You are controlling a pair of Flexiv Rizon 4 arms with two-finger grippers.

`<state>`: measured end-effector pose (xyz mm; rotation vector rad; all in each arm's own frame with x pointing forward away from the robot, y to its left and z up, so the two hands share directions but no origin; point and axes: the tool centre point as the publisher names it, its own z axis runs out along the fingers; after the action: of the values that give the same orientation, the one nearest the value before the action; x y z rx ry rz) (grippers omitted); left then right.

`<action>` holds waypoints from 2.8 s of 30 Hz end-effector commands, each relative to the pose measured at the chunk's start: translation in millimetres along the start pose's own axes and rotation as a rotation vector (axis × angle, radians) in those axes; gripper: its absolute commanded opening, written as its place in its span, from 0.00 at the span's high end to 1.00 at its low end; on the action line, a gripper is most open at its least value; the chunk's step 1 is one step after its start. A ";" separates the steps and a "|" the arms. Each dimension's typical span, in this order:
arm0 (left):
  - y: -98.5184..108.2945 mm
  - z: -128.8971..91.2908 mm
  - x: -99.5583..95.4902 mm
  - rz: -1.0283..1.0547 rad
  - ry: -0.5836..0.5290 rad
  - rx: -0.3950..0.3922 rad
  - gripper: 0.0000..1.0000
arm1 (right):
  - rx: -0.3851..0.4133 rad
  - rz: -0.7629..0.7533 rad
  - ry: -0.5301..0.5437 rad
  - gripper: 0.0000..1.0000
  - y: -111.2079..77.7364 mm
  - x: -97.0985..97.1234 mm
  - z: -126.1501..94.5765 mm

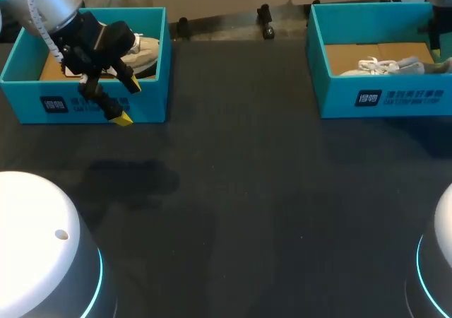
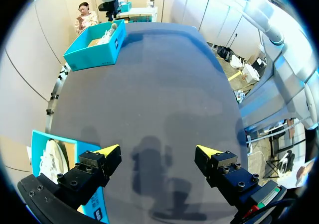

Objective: Take the shoe out of the shoebox, open the shoe tongue, remove and reinsert the insole, then place the shoe into the shoebox

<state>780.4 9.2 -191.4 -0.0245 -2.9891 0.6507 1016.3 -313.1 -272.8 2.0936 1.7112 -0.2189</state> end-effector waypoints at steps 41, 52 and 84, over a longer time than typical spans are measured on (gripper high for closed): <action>4.2 -26.1 -93.0 0.794 -0.092 -0.362 0.00 | 0.008 0.035 -0.012 0.47 -39.2 16.7 -26.7; 8.4 -25.3 -96.5 0.877 -0.082 -0.360 0.00 | -0.060 -0.023 0.099 0.25 -70.2 41.1 -58.9; 108.5 -52.8 -232.0 1.769 0.111 -0.293 0.00 | -0.097 -0.237 0.299 0.00 -115.3 72.5 -88.3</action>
<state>1001.2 115.3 -202.0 -2.4290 -2.3037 0.1104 910.2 -193.9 -246.9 1.9265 2.1031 0.1106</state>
